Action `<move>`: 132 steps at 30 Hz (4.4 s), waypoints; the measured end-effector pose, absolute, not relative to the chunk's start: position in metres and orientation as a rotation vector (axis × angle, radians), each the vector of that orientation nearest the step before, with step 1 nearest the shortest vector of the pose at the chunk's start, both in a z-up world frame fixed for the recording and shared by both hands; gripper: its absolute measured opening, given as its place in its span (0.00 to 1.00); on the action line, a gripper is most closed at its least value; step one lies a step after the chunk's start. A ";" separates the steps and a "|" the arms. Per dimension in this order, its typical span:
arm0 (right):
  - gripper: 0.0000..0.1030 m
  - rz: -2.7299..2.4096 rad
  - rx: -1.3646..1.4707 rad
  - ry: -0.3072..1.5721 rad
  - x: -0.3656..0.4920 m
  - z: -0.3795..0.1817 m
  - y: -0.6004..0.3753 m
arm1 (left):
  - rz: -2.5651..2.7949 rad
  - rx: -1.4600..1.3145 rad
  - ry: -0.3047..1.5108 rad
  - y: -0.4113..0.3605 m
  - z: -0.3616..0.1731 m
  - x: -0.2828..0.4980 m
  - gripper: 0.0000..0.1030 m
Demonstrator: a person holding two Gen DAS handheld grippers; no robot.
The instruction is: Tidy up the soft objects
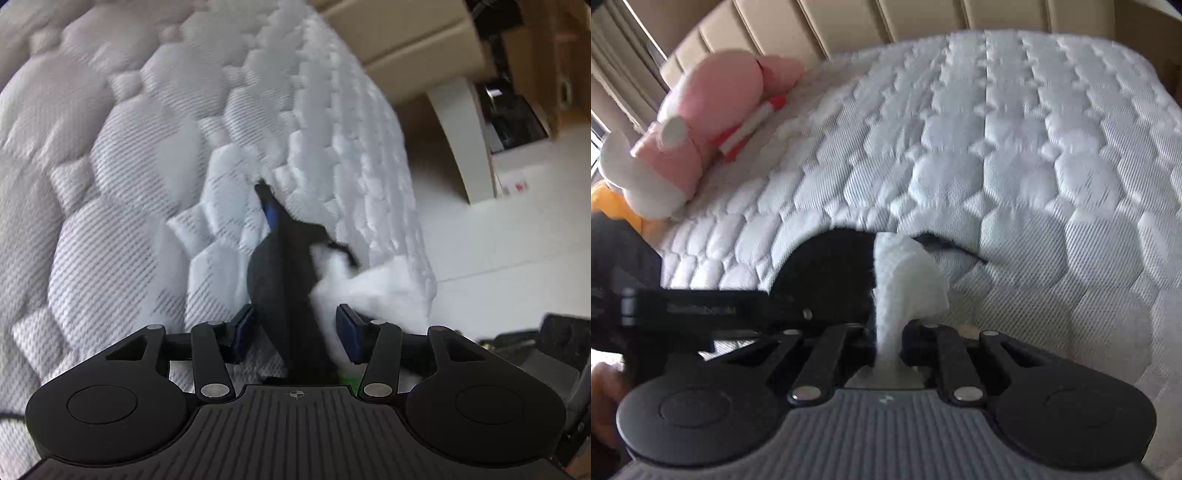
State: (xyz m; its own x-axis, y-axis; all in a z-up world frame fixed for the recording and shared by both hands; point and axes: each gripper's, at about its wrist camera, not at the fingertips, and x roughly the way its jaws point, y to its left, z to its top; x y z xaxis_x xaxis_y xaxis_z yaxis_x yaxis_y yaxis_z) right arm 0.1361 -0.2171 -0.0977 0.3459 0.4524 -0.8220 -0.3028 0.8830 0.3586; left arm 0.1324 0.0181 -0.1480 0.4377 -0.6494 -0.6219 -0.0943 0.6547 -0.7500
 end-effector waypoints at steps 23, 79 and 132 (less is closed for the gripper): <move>0.13 0.629 0.260 0.887 0.128 -0.044 -0.211 | -0.514 0.044 0.870 -0.034 -0.095 0.092 0.79; 0.16 0.403 0.291 0.901 0.132 -0.058 -0.233 | -0.380 0.565 0.555 -0.048 -0.089 0.067 0.34; 0.17 0.376 0.236 1.100 0.134 -0.095 -0.216 | -0.255 -0.467 1.114 0.065 -0.105 0.125 0.94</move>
State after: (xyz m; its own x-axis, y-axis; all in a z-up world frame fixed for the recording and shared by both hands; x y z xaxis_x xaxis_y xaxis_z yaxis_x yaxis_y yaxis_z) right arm 0.1338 -0.2163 -0.0953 0.3997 0.4094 -0.8201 -0.1787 0.9123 0.3683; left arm 0.1251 0.0648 -0.1054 0.4256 -0.4238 -0.7995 -0.0342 0.8754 -0.4822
